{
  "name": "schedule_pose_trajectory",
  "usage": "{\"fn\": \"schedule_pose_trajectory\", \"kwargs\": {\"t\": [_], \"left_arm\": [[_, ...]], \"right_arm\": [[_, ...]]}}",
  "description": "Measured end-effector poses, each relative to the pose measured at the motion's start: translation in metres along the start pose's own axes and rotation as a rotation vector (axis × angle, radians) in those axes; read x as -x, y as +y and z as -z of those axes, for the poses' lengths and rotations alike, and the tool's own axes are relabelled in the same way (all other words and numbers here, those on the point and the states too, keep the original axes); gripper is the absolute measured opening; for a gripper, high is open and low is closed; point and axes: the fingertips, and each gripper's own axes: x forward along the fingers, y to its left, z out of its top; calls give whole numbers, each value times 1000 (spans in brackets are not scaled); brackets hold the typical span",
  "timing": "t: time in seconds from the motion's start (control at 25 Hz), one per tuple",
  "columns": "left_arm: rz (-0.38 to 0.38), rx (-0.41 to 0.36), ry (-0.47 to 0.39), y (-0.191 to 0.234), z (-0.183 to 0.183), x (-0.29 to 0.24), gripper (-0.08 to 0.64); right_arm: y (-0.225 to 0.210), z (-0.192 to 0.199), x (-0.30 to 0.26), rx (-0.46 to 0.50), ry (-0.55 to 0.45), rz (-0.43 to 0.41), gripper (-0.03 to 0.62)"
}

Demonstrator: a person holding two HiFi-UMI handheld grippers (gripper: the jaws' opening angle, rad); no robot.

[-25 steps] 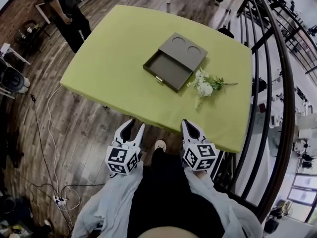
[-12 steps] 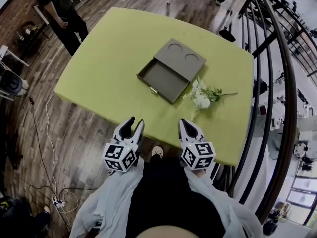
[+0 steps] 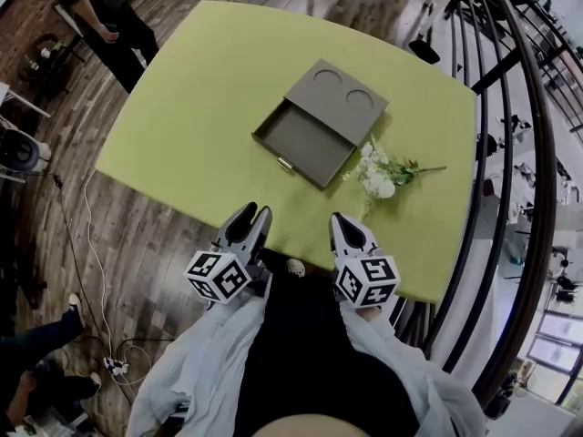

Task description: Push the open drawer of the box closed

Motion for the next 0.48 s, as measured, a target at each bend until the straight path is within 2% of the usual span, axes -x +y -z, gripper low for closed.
{"fn": "schedule_pose_trajectory", "kwargs": {"t": [0.36, 0.48], "left_arm": [[74, 56, 99, 21, -14, -58, 147], [97, 96, 128, 25, -18, -73, 147]], "right_arm": [[-21, -15, -8, -89, -24, 154, 6], [-24, -22, -11, -118, -32, 196, 6]]}}
